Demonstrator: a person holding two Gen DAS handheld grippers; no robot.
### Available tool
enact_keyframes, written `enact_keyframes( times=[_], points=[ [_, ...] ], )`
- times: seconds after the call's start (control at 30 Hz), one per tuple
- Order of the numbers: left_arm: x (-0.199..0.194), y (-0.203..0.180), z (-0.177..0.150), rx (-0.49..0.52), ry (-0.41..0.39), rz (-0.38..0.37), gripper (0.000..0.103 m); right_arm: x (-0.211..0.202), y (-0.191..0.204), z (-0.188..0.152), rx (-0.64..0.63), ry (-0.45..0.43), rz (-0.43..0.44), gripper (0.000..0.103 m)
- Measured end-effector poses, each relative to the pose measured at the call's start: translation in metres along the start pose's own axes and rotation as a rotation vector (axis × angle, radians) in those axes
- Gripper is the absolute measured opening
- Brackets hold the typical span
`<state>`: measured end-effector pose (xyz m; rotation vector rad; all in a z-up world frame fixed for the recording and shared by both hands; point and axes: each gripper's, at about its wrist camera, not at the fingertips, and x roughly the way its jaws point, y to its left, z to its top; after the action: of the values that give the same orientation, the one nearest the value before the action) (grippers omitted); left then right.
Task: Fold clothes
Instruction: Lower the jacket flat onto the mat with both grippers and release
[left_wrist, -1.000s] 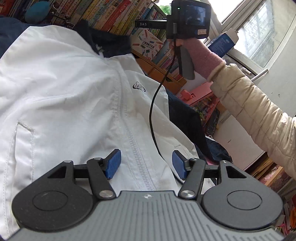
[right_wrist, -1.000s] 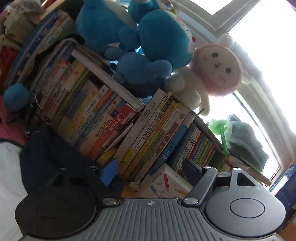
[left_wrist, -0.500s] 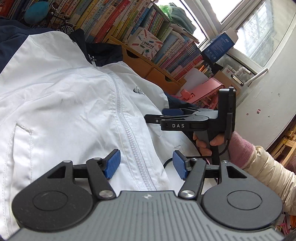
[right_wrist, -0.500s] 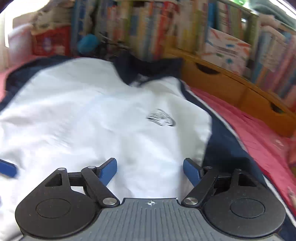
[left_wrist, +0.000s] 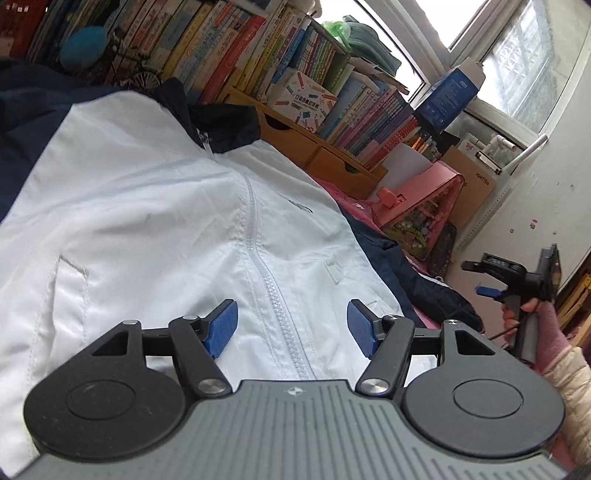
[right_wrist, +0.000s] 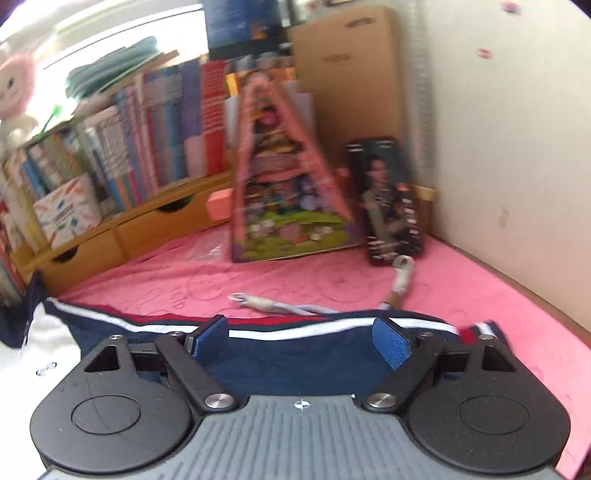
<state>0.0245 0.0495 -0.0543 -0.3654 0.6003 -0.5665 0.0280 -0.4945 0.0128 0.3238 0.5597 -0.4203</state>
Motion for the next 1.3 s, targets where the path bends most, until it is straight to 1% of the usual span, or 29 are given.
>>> enact_keyframes(
  times=[0.03, 0.1, 0.17, 0.23, 0.27, 0.37, 0.4, 0.43, 0.47, 0.5, 0.53, 0.57, 0.6, 0.67, 0.7, 0.73, 0.77, 0.83, 0.87, 0.9, 0.97, 1.03, 1.07, 1.1, 1.13, 1.17, 1.23, 1.27, 1.3],
  points=[
    [0.001, -0.014, 0.008, 0.071, 0.002, -0.020, 0.070, -0.004, -0.017, -0.002, 0.026, -0.009, -0.041, 0.086],
    [0.011, -0.050, 0.022, 0.198, -0.013, -0.030, 0.074, -0.001, -0.047, -0.010, 0.057, -0.001, -0.112, 0.087],
    [0.033, -0.087, 0.032, 0.303, -0.023, -0.025, 0.075, 0.004, -0.071, -0.018, 0.103, 0.037, -0.125, 0.087],
    [0.062, -0.111, 0.035, 0.346, -0.007, -0.032, 0.076, 0.009, -0.084, -0.026, 0.144, 0.063, -0.103, 0.089],
    [0.080, -0.120, 0.034, 0.343, 0.014, -0.038, 0.075, 0.012, -0.087, -0.030, 0.157, 0.068, -0.097, 0.093],
    [0.125, -0.135, 0.023, 0.296, 0.082, -0.039, 0.075, 0.027, -0.089, -0.033, 0.163, 0.053, -0.103, 0.096],
    [0.136, -0.138, 0.016, 0.288, 0.105, -0.035, 0.075, 0.031, -0.089, -0.033, 0.164, 0.047, -0.105, 0.093],
    [0.145, -0.140, 0.009, 0.288, 0.127, -0.029, 0.075, 0.035, -0.088, -0.032, 0.157, 0.042, -0.107, 0.088],
    [0.152, -0.142, 0.004, 0.293, 0.145, -0.023, 0.075, 0.040, -0.084, -0.029, 0.135, 0.036, -0.114, 0.068],
    [0.158, -0.144, -0.002, 0.305, 0.166, -0.013, 0.075, 0.040, -0.076, -0.025, 0.067, -0.012, -0.134, 0.056],
    [0.162, -0.145, -0.008, 0.321, 0.179, -0.001, 0.075, 0.037, -0.068, -0.020, -0.017, -0.077, -0.157, 0.053],
    [0.163, -0.146, -0.012, 0.336, 0.180, 0.013, 0.075, 0.035, -0.059, -0.015, -0.101, -0.141, -0.180, 0.041],
    [0.164, -0.147, -0.014, 0.349, 0.178, 0.027, 0.075, 0.032, -0.050, -0.010, -0.185, -0.206, -0.203, 0.038],
    [0.162, -0.145, -0.016, 0.335, 0.170, 0.032, 0.075, 0.026, -0.033, 0.000, -0.354, -0.334, -0.248, 0.038],
    [0.161, -0.144, -0.016, 0.322, 0.170, 0.028, 0.075, 0.021, -0.022, 0.003, -0.455, -0.447, -0.300, 0.038],
    [0.161, -0.142, -0.016, 0.315, 0.170, 0.026, 0.075, 0.014, -0.010, 0.006, -0.563, -0.580, -0.362, 0.039],
    [0.160, -0.141, -0.016, 0.311, 0.171, 0.024, 0.076, 0.014, -0.004, 0.012, -0.624, -0.664, -0.409, 0.040],
    [0.162, -0.143, -0.017, 0.322, 0.175, 0.028, 0.077, 0.020, 0.003, 0.027, -0.712, -0.794, -0.490, 0.046],
    [0.163, -0.144, -0.017, 0.335, 0.179, 0.033, 0.079, 0.032, 0.001, 0.039, -0.725, -0.764, -0.511, 0.051],
    [0.163, -0.147, -0.018, 0.350, 0.183, 0.038, 0.081, 0.047, -0.005, 0.049, -0.708, -0.673, -0.517, 0.061],
    [0.165, -0.151, -0.020, 0.378, 0.193, 0.045, 0.086, 0.077, -0.018, 0.067, -0.658, -0.473, -0.524, 0.073],
    [0.167, -0.154, -0.021, 0.395, 0.201, 0.047, 0.089, 0.092, -0.030, 0.065, -0.587, -0.348, -0.526, 0.074],
    [0.167, -0.154, -0.022, 0.401, 0.203, 0.048, 0.090, 0.092, -0.034, 0.059, -0.570, -0.335, -0.519, 0.079],
    [0.167, -0.155, -0.022, 0.406, 0.205, 0.049, 0.091, 0.090, -0.036, 0.051, -0.561, -0.338, -0.508, 0.090],
    [0.167, -0.155, -0.022, 0.409, 0.207, 0.049, 0.091, 0.085, -0.037, 0.043, -0.552, -0.333, -0.487, 0.094],
    [0.167, -0.155, -0.022, 0.409, 0.206, 0.047, 0.091, 0.079, -0.036, 0.036, -0.543, -0.325, -0.462, 0.096],
    [0.158, -0.151, -0.020, 0.384, 0.204, 0.046, 0.090, 0.061, -0.033, 0.023, -0.518, -0.294, -0.363, 0.096],
    [0.153, -0.150, -0.019, 0.369, 0.203, 0.045, 0.085, 0.047, -0.031, 0.016, -0.499, -0.285, -0.287, 0.096],
    [0.142, -0.145, -0.016, 0.338, 0.193, 0.039, 0.083, 0.030, -0.030, 0.009, -0.478, -0.277, -0.205, 0.096]
  ],
)
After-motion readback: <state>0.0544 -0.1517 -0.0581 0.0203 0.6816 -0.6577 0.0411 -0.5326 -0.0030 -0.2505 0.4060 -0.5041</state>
